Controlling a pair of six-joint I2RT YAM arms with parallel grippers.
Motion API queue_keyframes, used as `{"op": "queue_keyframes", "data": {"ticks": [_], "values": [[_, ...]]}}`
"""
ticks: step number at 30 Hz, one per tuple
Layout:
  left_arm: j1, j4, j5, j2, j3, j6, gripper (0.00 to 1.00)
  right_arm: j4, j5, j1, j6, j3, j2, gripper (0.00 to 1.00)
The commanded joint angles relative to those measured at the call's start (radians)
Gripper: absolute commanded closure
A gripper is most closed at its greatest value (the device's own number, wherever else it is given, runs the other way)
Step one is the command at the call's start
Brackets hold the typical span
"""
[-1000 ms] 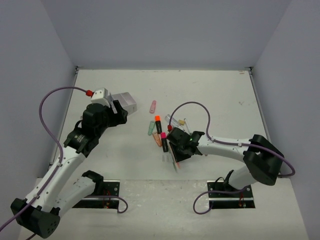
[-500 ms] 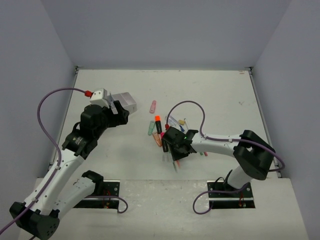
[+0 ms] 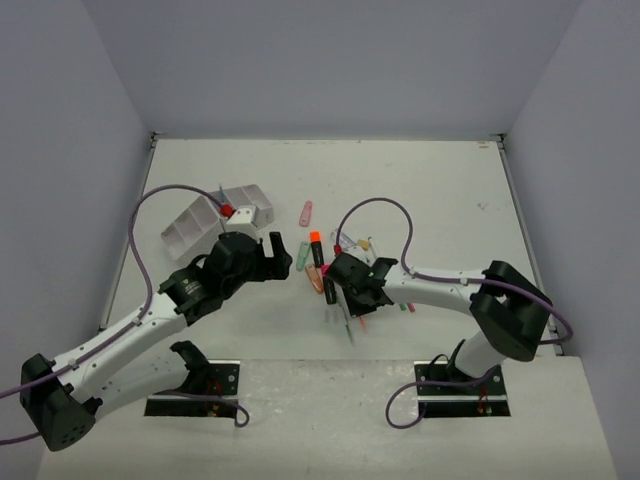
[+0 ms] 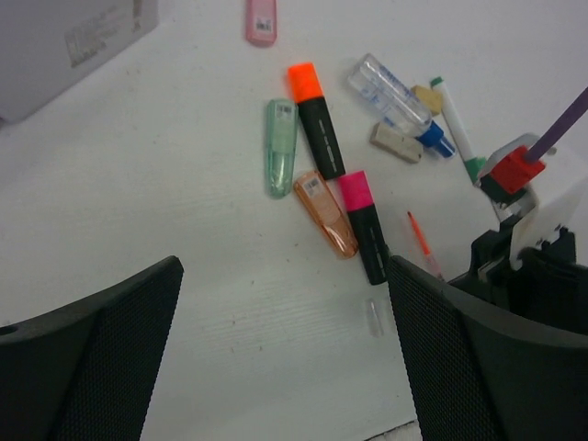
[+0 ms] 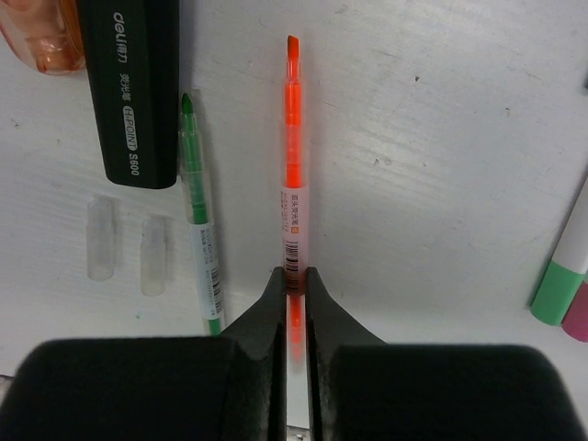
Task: Sort the stationery into containers
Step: Pick up the pen from the center of the board, then close the pen cap on the pen.
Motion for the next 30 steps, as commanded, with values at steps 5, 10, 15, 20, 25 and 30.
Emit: {"op": "queue_keyframes", "data": {"ticks": [5, 10, 15, 20, 25, 30], "values": [[-0.315, 0.037, -0.254, 0.159, -0.040, -0.263, 0.07, -0.110, 0.113, -0.002, 0.017, 0.024, -0.299, 1.00], [-0.470, 0.041, -0.371, 0.353, 0.020, -0.420, 0.28, -0.217, 0.203, -0.033, 0.035, 0.033, -0.479, 1.00], [-0.531, 0.030, -0.404, 0.565, 0.126, -0.455, 0.43, -0.239, 0.216, -0.058, 0.034, 0.010, -0.556, 1.00], [-0.538, 0.027, -0.408, 0.690, 0.183, -0.470, 0.51, -0.244, 0.210, -0.059, 0.041, -0.025, -0.579, 1.00], [-0.538, 0.031, -0.410, 0.743, 0.203, -0.470, 0.63, -0.244, 0.210, -0.060, 0.039, -0.042, -0.597, 1.00], [-0.537, 0.035, -0.406, 0.781, 0.215, -0.472, 0.65, -0.244, 0.208, -0.059, 0.033, -0.043, -0.609, 1.00]]}}
